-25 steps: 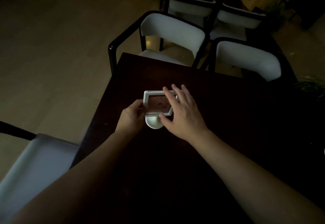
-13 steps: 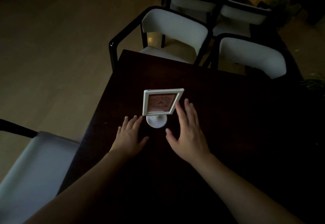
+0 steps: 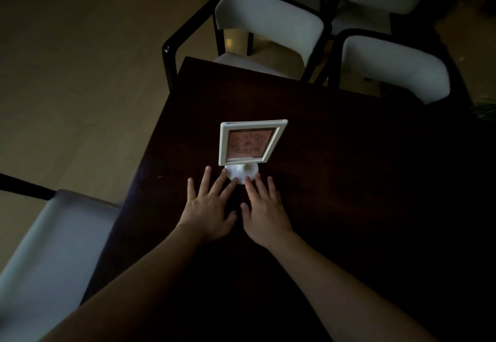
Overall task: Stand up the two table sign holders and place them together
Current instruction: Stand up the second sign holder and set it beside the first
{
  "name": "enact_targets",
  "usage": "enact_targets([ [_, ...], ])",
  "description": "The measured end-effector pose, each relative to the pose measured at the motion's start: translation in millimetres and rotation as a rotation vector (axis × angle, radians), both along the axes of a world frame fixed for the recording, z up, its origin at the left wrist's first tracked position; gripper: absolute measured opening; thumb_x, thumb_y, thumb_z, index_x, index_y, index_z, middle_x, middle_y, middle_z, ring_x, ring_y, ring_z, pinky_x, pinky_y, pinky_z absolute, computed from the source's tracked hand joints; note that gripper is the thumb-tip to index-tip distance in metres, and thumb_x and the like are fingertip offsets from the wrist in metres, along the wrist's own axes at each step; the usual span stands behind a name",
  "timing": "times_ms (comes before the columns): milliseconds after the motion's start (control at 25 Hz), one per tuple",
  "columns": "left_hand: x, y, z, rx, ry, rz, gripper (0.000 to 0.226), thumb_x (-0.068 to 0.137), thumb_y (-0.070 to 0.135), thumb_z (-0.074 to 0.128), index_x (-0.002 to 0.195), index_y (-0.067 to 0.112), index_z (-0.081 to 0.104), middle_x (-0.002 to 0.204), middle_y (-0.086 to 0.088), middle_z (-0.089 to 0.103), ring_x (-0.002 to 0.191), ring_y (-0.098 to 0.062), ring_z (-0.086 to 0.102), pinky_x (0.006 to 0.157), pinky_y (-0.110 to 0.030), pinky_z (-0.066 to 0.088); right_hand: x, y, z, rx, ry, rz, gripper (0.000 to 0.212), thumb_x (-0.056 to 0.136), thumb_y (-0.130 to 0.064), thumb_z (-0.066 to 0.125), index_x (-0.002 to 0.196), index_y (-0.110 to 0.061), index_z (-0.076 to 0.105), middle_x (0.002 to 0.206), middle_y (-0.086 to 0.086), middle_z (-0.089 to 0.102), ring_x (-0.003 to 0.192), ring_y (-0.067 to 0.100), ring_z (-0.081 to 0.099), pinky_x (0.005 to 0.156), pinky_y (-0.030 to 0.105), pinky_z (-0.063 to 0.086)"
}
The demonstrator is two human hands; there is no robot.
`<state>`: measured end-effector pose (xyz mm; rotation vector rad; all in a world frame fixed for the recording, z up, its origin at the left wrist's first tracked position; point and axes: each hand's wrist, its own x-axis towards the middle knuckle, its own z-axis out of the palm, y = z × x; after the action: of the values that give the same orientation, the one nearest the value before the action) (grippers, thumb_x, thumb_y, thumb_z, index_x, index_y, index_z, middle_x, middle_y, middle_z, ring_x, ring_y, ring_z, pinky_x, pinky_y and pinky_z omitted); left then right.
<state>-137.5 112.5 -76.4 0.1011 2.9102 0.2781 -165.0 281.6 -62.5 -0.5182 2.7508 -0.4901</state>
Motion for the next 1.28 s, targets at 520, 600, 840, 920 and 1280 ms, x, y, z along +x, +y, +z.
enact_targets([
  [520, 0, 2, 0, 0.047, -0.012, -0.056, 0.080, 0.082, 0.062, 0.022, 0.155, 0.040, -0.001, 0.167, 0.002, -0.006, 0.146, -0.030, -0.027, 0.111, -0.065, -0.017, 5, -3, -20, 0.081, 0.046, -0.028, 0.061, 0.103, -0.031, 0.030, 0.156, -0.034, 0.001, 0.166, -0.005, -0.005, 0.150, 0.026, -0.016, 0.118, 0.055, -0.005],
  [600, 4, 5, 0, 0.047, -0.020, -0.087, 0.082, 0.081, 0.063, 0.021, 0.155, 0.040, -0.004, 0.167, 0.002, -0.008, 0.146, -0.031, -0.027, 0.112, -0.065, -0.015, 11, 1, -18, 0.086, 0.035, -0.051, 0.061, 0.103, -0.031, 0.030, 0.156, -0.036, 0.001, 0.166, -0.007, -0.008, 0.149, 0.025, -0.017, 0.119, 0.055, -0.005],
  [840, 16, 32, 3, 0.040, -0.054, -0.179, 0.084, 0.079, 0.063, 0.020, 0.155, 0.039, -0.006, 0.166, 0.001, -0.011, 0.146, -0.032, -0.028, 0.113, -0.066, -0.013, 33, 32, -12, 0.145, -0.014, -0.114, 0.059, 0.104, -0.034, 0.025, 0.155, -0.037, -0.004, 0.166, -0.007, -0.011, 0.149, 0.025, -0.020, 0.118, 0.055, -0.007],
  [920, 19, 50, 5, 0.043, -0.064, -0.209, 0.084, 0.080, 0.063, 0.022, 0.155, 0.039, -0.007, 0.166, 0.000, -0.011, 0.145, -0.032, -0.028, 0.113, -0.066, -0.013, 42, 48, -10, 0.156, -0.029, -0.149, 0.058, 0.104, -0.037, 0.023, 0.155, -0.037, -0.003, 0.166, -0.007, -0.010, 0.149, 0.025, -0.019, 0.118, 0.056, -0.007],
  [1280, 45, 159, 3, 0.010, -0.086, -0.327, 0.085, 0.080, 0.065, 0.024, 0.154, 0.040, -0.010, 0.166, 0.001, -0.011, 0.145, -0.033, -0.028, 0.112, -0.066, -0.013, 86, 157, -11, 0.165, -0.047, -0.253, 0.058, 0.103, -0.045, 0.022, 0.156, -0.036, 0.001, 0.166, -0.007, -0.007, 0.149, 0.026, -0.018, 0.117, 0.058, -0.007],
])
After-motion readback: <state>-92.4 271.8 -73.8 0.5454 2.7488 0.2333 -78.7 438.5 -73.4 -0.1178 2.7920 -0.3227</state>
